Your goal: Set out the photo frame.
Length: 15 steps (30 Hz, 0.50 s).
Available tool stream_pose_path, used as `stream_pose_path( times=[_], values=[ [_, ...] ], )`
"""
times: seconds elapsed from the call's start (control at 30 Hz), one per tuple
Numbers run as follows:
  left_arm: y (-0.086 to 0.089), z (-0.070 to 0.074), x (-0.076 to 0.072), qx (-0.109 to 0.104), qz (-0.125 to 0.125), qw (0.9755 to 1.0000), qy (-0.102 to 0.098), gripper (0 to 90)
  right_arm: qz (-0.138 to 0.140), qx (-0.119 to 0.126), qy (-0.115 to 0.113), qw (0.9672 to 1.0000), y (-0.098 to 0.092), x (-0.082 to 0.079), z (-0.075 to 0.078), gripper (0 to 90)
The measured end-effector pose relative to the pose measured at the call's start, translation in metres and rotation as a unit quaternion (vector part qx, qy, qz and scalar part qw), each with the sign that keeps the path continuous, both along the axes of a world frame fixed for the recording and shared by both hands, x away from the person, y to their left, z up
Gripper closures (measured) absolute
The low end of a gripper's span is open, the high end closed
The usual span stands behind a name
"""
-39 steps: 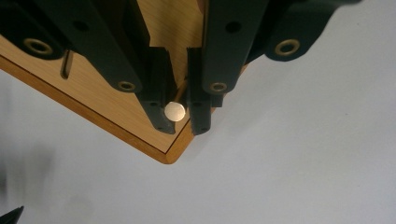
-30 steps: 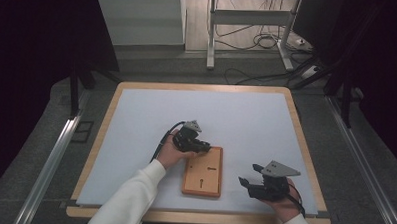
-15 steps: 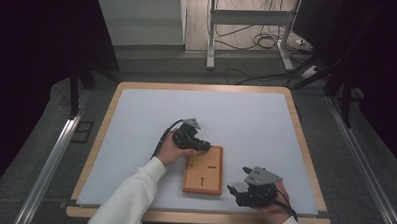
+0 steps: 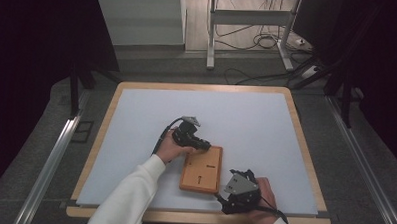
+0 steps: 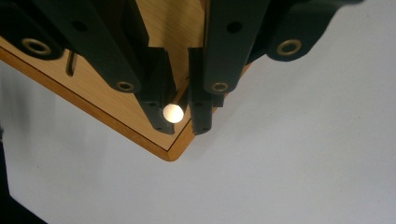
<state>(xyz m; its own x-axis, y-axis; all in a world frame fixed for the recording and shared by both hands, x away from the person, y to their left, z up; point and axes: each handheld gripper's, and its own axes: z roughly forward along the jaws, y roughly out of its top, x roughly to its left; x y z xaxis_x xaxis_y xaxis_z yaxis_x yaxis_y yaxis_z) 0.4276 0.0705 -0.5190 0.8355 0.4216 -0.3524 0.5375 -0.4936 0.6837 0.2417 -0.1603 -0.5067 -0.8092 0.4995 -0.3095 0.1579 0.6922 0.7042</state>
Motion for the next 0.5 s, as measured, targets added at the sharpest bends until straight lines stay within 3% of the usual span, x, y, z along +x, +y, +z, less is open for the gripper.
stream_pose_path(
  times=[0.27, 0.3, 0.37, 0.4, 0.43, 0.5],
  values=[
    [0.0, 0.0, 0.004, -0.002, 0.002, 0.9999, 0.01, 81.8, 0.015, -0.018, -0.006, 0.9997, 0.017, -0.006, -0.003, 13.7],
    [0.0, 0.0, 0.005, -0.003, 0.002, 0.9999, 0.015, 81.7, 0.017, -0.038, -0.016, 0.999, 0.024, -0.006, -0.007, 14.8],
    [0.0, 0.0, 0.005, -0.003, 0.002, 0.9999, 0.015, 81.7, 0.02, -0.055, -0.03, 0.9979, 0.031, -0.005, -0.01, 17.1],
    [0.0, 0.0, 0.005, -0.003, 0.003, 0.9999, 0.016, 81.7, 0.02, -0.055, -0.03, 0.9979, 0.031, -0.005, -0.01, 17.1],
    [0.0, 0.0, 0.005, -0.002, 0.003, 0.9999, 0.016, 81.6, 0.018, -0.068, -0.05, 0.9963, 0.038, -0.004, -0.013, 18.8],
    [0.0, 0.0, 0.005, -0.002, 0.003, 0.9999, 0.016, 81.4, 0.014, -0.071, -0.061, 0.9955, 0.042, -0.002, -0.014, 21.4]
  ],
)
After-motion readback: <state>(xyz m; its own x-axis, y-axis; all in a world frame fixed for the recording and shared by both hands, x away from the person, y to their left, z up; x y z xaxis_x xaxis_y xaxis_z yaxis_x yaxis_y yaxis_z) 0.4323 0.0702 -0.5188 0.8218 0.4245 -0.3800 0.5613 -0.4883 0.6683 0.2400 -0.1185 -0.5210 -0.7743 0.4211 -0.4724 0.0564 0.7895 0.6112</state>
